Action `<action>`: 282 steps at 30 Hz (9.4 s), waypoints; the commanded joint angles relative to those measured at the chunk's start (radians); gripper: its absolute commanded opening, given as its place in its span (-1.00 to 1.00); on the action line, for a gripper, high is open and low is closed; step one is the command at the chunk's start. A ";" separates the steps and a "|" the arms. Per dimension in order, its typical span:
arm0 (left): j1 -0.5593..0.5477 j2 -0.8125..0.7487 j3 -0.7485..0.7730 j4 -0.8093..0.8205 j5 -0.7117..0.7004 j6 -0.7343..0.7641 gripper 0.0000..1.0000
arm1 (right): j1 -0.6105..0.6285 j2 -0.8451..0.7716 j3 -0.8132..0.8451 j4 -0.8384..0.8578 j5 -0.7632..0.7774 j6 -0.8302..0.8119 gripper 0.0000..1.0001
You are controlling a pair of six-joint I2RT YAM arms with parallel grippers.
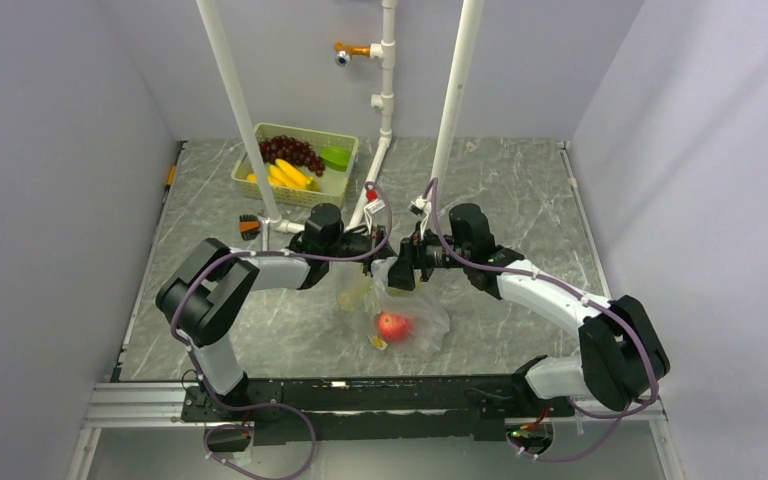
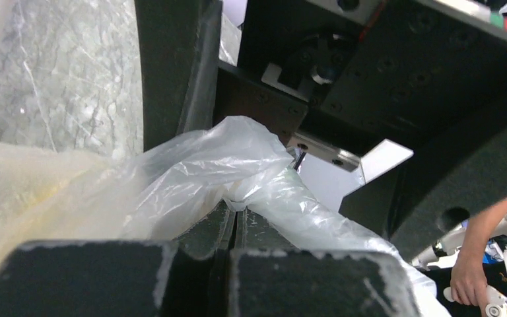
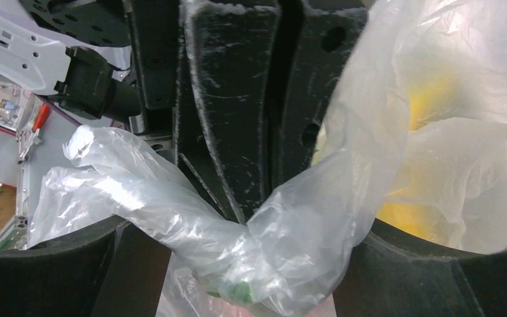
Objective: Place the fake fruits into the plastic bag and tie a complex knot
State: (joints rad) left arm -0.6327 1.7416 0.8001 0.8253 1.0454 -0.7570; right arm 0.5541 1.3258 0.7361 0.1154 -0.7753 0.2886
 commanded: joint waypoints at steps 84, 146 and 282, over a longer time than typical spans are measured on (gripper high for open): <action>0.018 -0.005 -0.008 0.190 0.125 0.004 -1.00 | -0.113 -0.153 0.016 -0.149 -0.120 -0.179 -0.30; -0.112 -0.521 0.182 -0.986 -0.483 0.830 0.23 | -0.075 -0.218 0.018 -0.221 -0.048 -0.238 -1.00; 0.346 -0.579 0.079 -1.536 -0.328 1.770 0.94 | -0.160 -0.274 0.138 -0.803 0.182 -0.953 0.96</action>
State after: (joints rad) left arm -0.2436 1.1366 0.8574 -0.6720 0.7582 0.8463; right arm 0.3119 1.0237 0.8410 -0.7979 -0.6567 -0.7177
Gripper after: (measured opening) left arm 0.988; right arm 0.993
